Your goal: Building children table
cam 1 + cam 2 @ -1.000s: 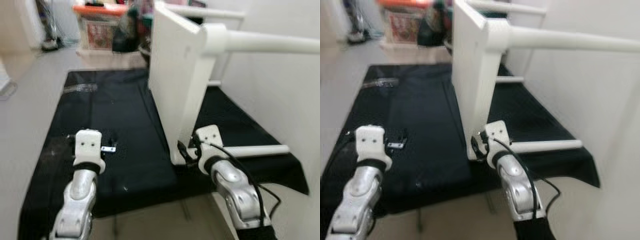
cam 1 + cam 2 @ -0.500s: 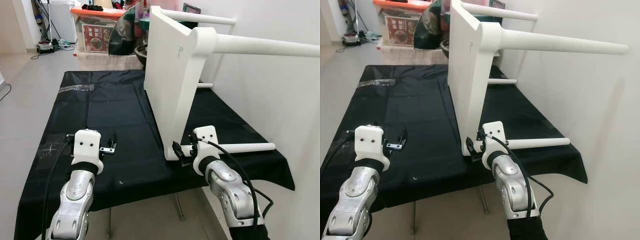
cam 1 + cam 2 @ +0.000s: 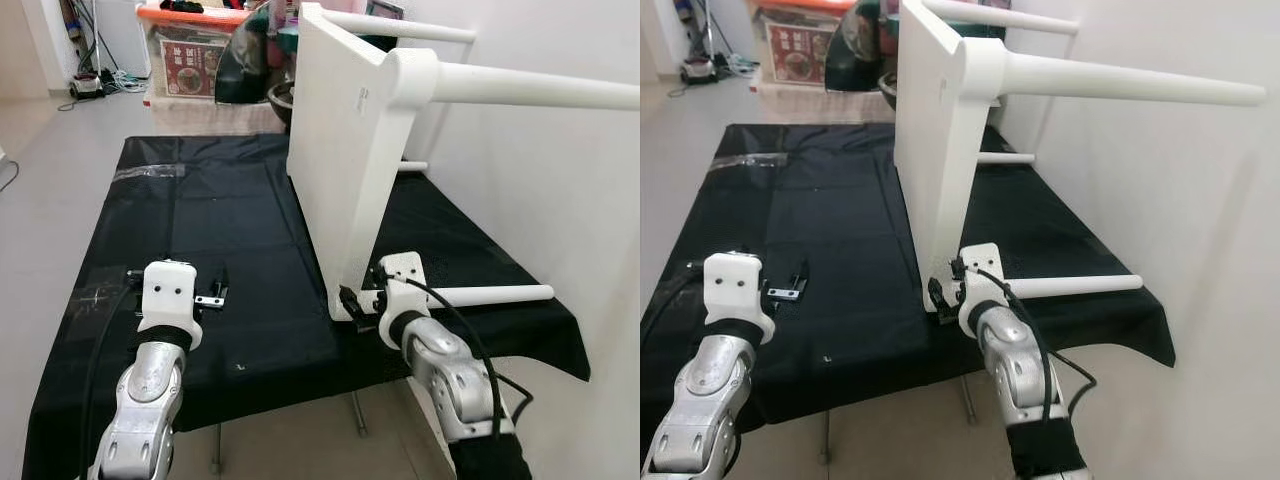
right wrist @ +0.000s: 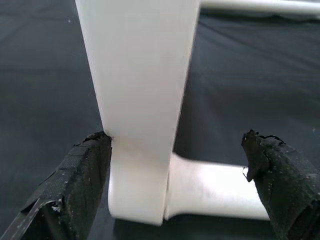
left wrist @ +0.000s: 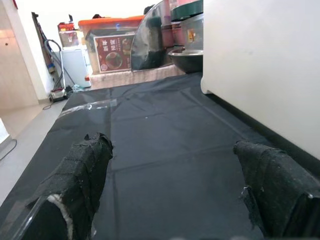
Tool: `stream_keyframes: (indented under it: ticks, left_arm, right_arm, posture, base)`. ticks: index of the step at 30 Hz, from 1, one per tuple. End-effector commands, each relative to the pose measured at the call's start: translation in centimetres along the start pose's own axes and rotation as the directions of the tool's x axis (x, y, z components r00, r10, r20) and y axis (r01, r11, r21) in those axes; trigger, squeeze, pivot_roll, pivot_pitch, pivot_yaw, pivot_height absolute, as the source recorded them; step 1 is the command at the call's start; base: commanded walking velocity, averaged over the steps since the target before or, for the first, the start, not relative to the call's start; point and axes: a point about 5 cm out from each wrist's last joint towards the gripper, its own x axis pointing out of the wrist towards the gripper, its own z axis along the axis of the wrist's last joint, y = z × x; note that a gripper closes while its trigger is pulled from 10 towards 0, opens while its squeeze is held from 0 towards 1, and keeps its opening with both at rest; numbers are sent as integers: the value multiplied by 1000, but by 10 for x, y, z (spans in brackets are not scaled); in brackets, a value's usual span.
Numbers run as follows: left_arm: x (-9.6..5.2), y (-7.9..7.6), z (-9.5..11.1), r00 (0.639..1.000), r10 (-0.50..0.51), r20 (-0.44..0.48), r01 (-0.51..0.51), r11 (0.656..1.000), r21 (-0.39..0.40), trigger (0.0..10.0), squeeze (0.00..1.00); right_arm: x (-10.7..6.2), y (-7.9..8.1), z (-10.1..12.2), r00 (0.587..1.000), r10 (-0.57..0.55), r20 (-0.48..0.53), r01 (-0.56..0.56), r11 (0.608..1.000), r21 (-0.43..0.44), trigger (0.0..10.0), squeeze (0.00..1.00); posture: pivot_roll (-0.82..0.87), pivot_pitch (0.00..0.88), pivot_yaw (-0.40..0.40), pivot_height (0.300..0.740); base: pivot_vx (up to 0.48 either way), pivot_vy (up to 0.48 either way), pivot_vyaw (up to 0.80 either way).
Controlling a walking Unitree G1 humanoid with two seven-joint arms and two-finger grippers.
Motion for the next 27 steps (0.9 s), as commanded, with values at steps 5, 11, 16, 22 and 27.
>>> stream_keyframes:
  ticks: [5,11,16,22,27]
  left_arm:
    - [-4,2,-2,1000,8,-17,-7,1000,15,10000,0]
    - [-4,3,-2,1000,17,-21,-17,1000,18,10000,0]
    - [-4,2,-2,1000,20,-24,-19,1000,17,10000,0]
    - [-3,2,-1,999,21,-25,-21,1000,17,10000,0]
    - [-3,5,-1,999,32,-28,-31,999,21,10000,0]
  right_arm:
    - [7,-1,0,1000,-31,0,31,998,45,10000,0]
    - [13,12,9,1000,-10,16,8,996,84,10000,0]
    - [18,24,11,1000,1,14,-2,995,98,10000,0]
    - [25,36,9,1000,17,6,-17,994,104,10000,0]
    - [35,37,7,1000,15,-12,-14,993,115,10000,0]
  posture:
    - [62,0,-126,740]
    - [75,0,-131,740]
    - [76,0,-131,740]
    - [83,0,-135,740]
    - [91,0,-140,740]
  base:
    - [0,0,0]
    - [0,0,0]
    - [0,0,0]
    - [0,0,0]
    - [0,0,0]
